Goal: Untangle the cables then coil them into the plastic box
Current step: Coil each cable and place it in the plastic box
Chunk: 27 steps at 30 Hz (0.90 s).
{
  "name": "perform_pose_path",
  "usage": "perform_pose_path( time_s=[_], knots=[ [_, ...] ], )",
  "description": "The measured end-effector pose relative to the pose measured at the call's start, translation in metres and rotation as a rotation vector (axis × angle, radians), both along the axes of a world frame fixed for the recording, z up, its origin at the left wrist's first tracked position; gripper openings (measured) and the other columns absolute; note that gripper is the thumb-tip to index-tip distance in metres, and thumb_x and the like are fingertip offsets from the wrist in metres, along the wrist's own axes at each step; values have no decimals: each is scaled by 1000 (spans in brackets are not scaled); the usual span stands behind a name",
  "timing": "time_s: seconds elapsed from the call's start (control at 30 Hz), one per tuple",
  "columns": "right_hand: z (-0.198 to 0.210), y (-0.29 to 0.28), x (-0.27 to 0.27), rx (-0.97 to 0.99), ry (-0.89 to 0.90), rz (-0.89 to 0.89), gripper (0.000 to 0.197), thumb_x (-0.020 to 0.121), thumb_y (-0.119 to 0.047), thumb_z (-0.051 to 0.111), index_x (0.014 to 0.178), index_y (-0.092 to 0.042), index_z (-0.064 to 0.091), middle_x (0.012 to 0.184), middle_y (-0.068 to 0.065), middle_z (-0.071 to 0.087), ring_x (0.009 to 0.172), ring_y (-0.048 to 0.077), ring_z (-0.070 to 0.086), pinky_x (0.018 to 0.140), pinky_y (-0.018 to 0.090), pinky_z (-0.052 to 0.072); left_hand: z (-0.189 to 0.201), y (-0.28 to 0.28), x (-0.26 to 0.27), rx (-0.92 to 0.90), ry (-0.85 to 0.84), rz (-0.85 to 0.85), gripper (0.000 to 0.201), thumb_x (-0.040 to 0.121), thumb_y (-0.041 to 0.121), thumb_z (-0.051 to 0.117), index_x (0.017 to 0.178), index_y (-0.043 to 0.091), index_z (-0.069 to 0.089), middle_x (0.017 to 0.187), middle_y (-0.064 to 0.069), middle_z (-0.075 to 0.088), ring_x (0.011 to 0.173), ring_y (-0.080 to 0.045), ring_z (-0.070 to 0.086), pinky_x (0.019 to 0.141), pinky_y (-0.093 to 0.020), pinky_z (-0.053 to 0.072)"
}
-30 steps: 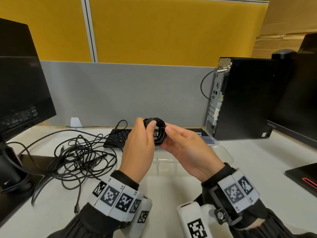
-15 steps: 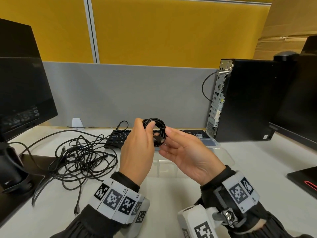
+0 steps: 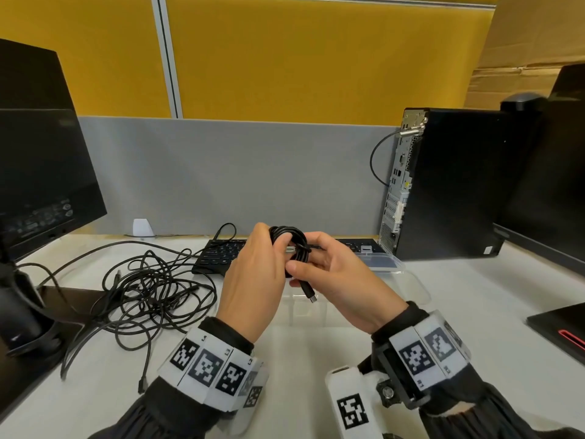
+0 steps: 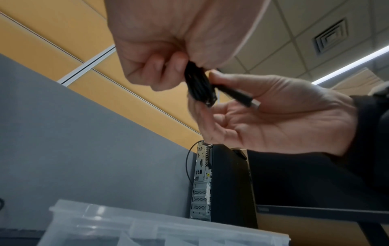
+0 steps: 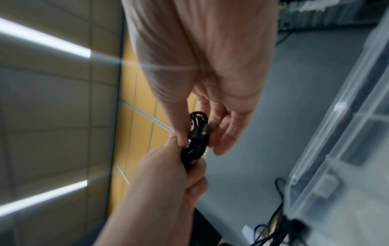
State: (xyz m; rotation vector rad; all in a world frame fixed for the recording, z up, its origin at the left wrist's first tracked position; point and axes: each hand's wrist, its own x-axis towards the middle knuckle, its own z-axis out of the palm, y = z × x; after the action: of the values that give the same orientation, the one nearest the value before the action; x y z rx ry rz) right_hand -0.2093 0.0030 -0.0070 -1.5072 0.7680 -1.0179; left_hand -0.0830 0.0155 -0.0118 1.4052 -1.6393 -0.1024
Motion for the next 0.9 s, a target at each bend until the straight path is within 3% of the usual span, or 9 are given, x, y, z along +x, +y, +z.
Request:
perform_pose_path(
  time_s=[0.1,0.17,0.3,0.37,0.47,0.6,0.7,0.77,0.9],
  knots=[
    [2,1,-1,-23,112,-80,29,87,-11,64,111,-11,46,76,-3,64,63,11,60,68,31,54,-1,0,-1,-25,-17,-3,27,97,35,32,87,10,38,71,1,45,65,-20,47,59,-34,36],
    [5,3,-2,-57,213,-131,23,88,-20,63,98,-15,43,64,-3,60,52,11,56,56,25,52,-2,-1,-2,-45,-16,5,28,96,36,32,88,9,39,70,0,45,65,-24,48,58,-36,37],
    [8,6,-1,-191,422,-195,22,91,-31,58,81,-19,42,61,-3,60,45,9,52,53,21,44,0,1,-1,-64,-114,66,34,93,44,24,87,12,35,69,-1,43,62,-26,51,55,-36,40],
    [9,7,-1,-269,528,-195,24,93,-33,53,74,-21,45,60,-6,59,43,1,48,51,15,39,0,1,2,-73,-156,97,40,88,50,17,86,13,33,70,-4,45,60,-27,50,52,-36,38],
    [12,10,-1,-364,591,-202,24,95,-31,51,72,-22,49,56,-8,55,42,-4,47,50,10,33,0,0,6,-100,-192,117,40,86,49,14,85,13,33,72,-8,49,57,-28,50,47,-30,34],
    [12,12,-2,-265,400,-141,20,97,-22,48,82,-11,58,41,-9,46,39,2,41,54,19,37,3,-2,10,-83,-149,117,39,89,48,21,84,12,34,72,-9,50,60,-28,49,48,-26,30],
    [11,11,-4,-105,205,-47,21,97,-15,47,86,-3,60,39,-9,39,39,6,34,52,20,37,2,-7,12,19,13,31,33,96,39,28,87,9,40,77,-10,53,68,-28,50,54,-26,34],
    [13,11,-6,-51,139,-2,20,97,-12,47,86,-2,60,40,-8,36,39,7,30,49,18,35,1,-7,12,64,141,-67,29,98,34,31,85,11,43,78,-6,57,63,-22,50,55,-25,35],
    [18,10,-14,-13,-8,130,18,93,-14,51,84,-4,62,42,-6,35,39,6,28,46,16,32,9,-3,8,160,454,-223,27,99,33,33,81,16,44,70,4,52,46,-9,45,44,-18,36]
  ],
)
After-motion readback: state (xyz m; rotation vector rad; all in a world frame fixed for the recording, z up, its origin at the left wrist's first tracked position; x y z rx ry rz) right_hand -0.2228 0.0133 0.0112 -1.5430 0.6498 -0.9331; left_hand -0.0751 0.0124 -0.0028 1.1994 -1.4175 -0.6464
